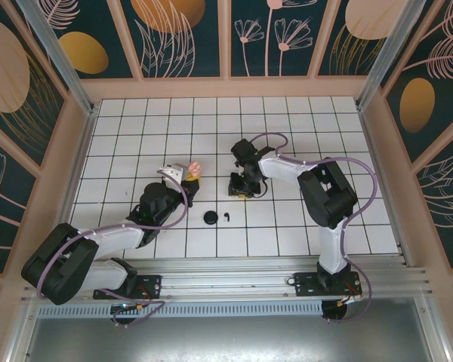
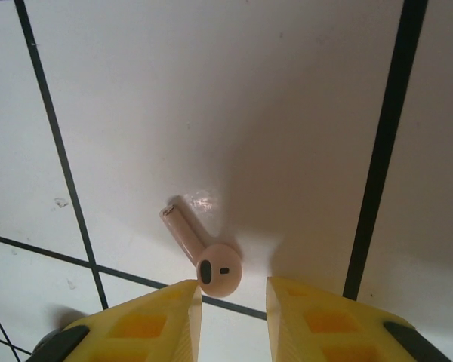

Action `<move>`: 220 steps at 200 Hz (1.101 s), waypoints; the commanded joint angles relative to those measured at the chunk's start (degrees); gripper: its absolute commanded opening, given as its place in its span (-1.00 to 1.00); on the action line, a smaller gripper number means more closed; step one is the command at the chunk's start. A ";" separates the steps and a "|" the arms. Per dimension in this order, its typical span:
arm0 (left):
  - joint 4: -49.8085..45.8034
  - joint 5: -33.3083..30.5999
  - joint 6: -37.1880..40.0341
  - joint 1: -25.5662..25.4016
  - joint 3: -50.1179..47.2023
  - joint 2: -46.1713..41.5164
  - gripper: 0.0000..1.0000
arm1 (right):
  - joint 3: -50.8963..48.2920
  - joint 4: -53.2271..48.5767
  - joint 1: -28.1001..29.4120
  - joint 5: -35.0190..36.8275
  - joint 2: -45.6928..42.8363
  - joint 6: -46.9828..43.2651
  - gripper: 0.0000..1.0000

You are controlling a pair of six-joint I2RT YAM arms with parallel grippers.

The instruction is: Insert the wireless bluetooth earbuds into the charging case

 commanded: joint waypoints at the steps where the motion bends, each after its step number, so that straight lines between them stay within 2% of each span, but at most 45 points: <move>1: 0.42 -0.69 1.10 0.21 1.71 -1.05 -0.82 | 1.74 0.90 0.42 -0.54 1.39 -1.21 -0.42; 129: -1.93 -0.40 2.66 0.21 2.76 -1.14 -0.82 | 1.98 -0.09 -0.63 1.03 1.50 -4.26 -0.59; 220: -4.19 2.28 4.15 0.15 3.73 -0.68 -0.82 | -6.94 -7.86 -3.56 0.34 -8.31 -21.61 -0.62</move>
